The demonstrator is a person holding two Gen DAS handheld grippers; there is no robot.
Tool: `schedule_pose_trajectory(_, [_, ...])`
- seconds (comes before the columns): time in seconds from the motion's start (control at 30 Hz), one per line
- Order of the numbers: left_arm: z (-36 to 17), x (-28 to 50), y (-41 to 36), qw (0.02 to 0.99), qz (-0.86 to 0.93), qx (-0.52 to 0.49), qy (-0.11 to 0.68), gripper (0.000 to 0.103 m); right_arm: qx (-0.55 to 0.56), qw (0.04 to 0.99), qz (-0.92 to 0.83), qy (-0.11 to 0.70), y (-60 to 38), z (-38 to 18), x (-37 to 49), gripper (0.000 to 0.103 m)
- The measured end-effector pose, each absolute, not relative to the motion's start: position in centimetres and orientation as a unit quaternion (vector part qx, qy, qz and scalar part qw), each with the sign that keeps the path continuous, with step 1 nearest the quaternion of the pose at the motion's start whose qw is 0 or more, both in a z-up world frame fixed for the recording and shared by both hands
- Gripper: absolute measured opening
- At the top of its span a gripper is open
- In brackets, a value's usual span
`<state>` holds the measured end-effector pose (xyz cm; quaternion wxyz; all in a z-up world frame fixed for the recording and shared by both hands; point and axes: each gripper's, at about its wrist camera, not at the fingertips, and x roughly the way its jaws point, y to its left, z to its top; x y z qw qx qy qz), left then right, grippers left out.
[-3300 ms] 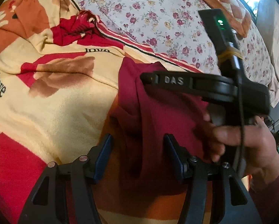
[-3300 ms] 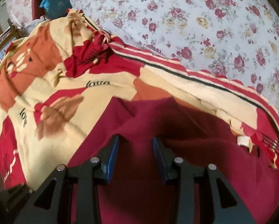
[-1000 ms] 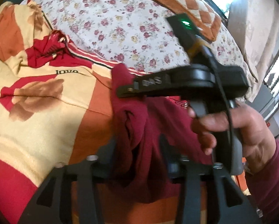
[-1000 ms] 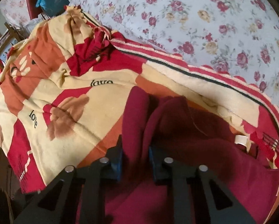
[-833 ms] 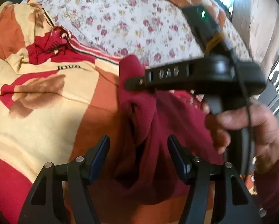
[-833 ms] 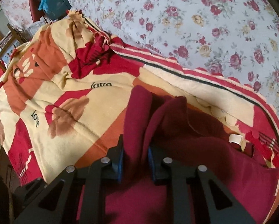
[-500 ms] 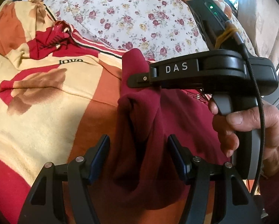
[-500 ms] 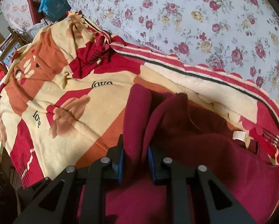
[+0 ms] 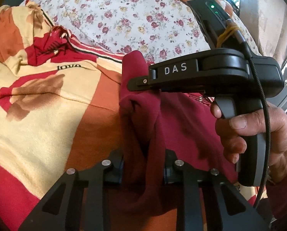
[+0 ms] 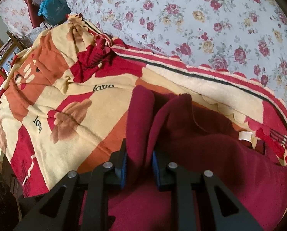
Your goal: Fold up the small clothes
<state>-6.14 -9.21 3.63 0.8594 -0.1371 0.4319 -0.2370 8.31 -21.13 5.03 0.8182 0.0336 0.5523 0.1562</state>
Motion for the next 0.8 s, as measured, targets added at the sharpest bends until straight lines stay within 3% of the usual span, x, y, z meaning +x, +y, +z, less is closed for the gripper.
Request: schedule_pose_trajectory(0.8, [10.9,-8.6,-16.8,0.871,-0.255,-0.061,0.416,0.0,0.044,0.85,0.132,0.508,-28.4,12.7,4.5,0.022])
